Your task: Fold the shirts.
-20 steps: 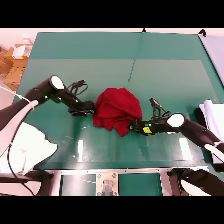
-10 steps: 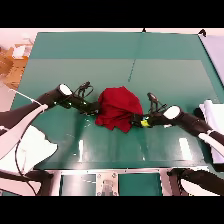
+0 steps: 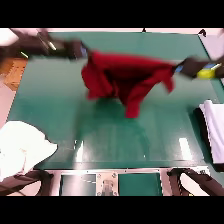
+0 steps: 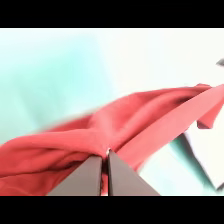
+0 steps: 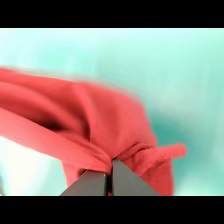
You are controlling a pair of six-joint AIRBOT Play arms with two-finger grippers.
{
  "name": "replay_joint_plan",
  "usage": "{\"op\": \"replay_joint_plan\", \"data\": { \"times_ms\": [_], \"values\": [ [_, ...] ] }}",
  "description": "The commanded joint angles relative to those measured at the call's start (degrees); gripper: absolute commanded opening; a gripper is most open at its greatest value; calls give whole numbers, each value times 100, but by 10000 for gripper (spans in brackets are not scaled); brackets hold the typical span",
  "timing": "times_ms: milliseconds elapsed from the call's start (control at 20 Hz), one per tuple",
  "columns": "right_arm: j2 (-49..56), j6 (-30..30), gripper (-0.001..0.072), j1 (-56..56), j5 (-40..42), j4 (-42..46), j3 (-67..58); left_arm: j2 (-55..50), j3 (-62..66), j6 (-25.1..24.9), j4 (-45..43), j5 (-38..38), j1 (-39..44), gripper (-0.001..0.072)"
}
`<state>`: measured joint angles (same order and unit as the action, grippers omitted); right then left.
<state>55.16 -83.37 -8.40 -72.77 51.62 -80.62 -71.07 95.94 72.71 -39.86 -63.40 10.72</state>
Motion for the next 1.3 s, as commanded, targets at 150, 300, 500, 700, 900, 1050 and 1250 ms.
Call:
{"op": "replay_joint_plan", "data": {
  "times_ms": [150, 300, 500, 700, 900, 1050, 1250],
  "values": [
    [-313, 4, 13, -258, -529, 96, -3727, 647, 3353, 505, -221, -332, -48, 26],
    [-577, 11, 13, -256, -564, 232, -3823, 1071, 3008, 503, -741, -345, -48, 27],
    [-647, 122, 13, -221, -944, 249, -2789, 960, 2006, 461, -1478, -162, -48, 27],
    [-614, 466, 14, 11, -428, 247, -452, -269, 1325, -129, -1434, -157, -48, 27],
    [-37, 610, 14, 146, 1572, 243, 2315, -2455, 1292, -944, -581, -350, -42, 28],
    [1165, 605, 14, 136, 2857, 85, 3283, -3773, 1292, -1023, -256, 90, -42, 29],
    [2658, 608, 15, 136, 3110, -205, 2900, -4205, 1309, -1019, -341, 358, -76, 342]
  ]
}}
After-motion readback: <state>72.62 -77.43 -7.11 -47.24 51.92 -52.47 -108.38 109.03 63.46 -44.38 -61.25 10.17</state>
